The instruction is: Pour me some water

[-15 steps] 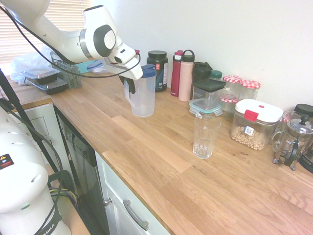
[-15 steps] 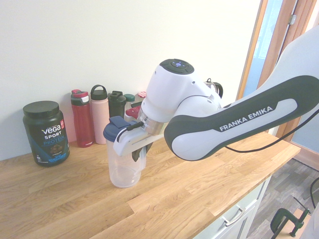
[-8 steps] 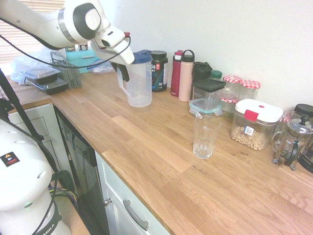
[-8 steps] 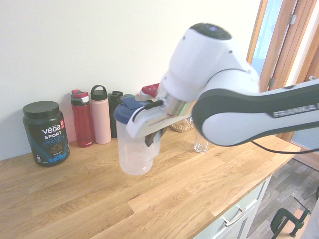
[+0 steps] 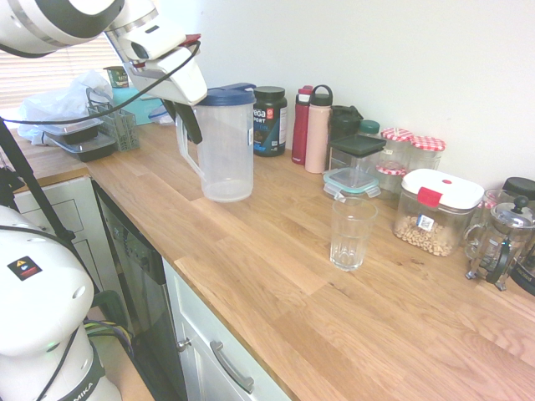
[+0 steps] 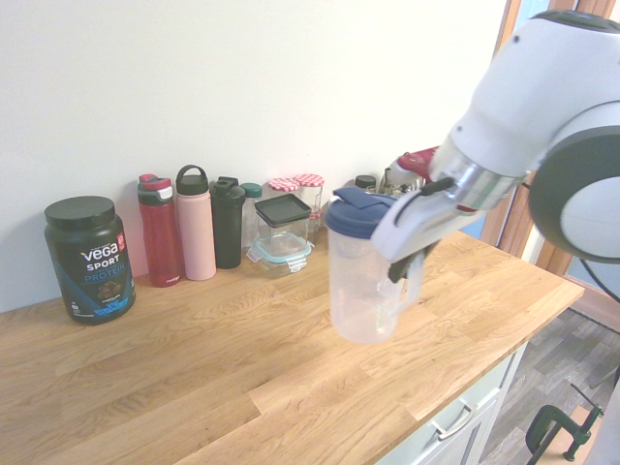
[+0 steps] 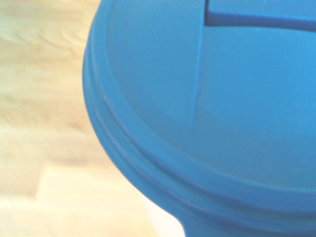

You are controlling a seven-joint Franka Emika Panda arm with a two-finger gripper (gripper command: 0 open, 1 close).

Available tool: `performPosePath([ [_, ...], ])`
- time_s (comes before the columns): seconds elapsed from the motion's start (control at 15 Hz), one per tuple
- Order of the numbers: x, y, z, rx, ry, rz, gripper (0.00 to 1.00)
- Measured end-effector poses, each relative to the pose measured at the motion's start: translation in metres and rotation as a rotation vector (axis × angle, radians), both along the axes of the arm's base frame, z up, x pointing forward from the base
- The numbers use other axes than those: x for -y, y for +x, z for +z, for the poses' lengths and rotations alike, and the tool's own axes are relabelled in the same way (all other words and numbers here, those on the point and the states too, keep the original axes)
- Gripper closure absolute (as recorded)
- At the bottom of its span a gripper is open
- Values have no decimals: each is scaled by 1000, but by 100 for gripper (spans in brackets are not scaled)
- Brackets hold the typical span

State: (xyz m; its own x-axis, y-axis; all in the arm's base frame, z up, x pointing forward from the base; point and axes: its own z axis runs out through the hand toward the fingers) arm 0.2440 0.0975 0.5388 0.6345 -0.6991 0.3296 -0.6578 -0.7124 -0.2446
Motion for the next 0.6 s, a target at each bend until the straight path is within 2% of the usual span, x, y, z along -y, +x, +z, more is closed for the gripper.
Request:
performPosePath([
  [0.4, 107, -60, 30, -24, -71, 301, 100],
  [0.6, 160, -73, 23, -58, -105, 367, 100],
])
